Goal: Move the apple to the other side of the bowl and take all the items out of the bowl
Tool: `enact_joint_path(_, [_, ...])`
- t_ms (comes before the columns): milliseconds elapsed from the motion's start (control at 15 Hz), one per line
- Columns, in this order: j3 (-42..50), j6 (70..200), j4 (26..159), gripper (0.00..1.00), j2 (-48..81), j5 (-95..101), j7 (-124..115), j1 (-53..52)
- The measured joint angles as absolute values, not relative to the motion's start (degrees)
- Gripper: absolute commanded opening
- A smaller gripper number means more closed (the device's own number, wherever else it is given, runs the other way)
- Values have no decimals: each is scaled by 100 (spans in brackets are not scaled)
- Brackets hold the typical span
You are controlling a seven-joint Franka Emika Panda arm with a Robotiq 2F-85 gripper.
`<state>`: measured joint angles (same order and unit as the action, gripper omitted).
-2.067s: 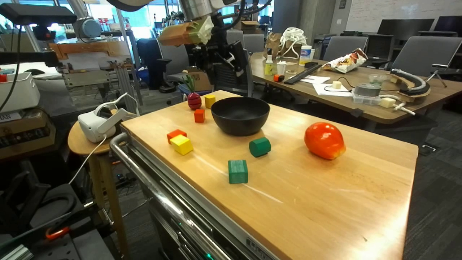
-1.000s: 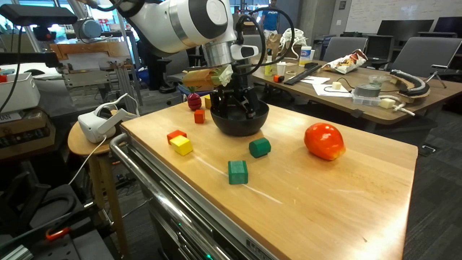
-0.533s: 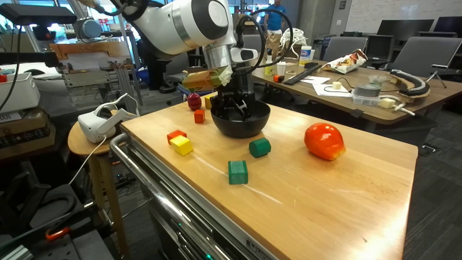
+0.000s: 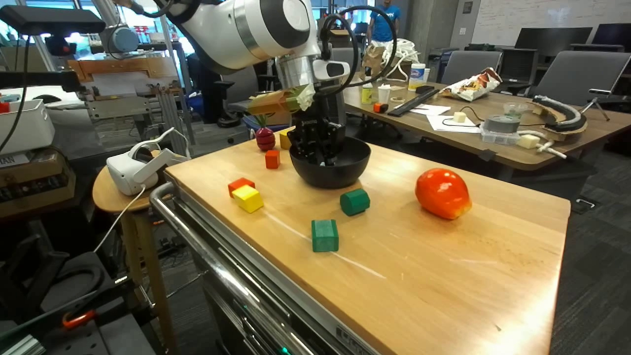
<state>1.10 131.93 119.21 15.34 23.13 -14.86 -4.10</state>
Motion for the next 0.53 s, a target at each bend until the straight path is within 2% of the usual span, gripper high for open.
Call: enact_joint_path(533, [-256, 13392, 11874, 16, 658, 1522, -1190, -451])
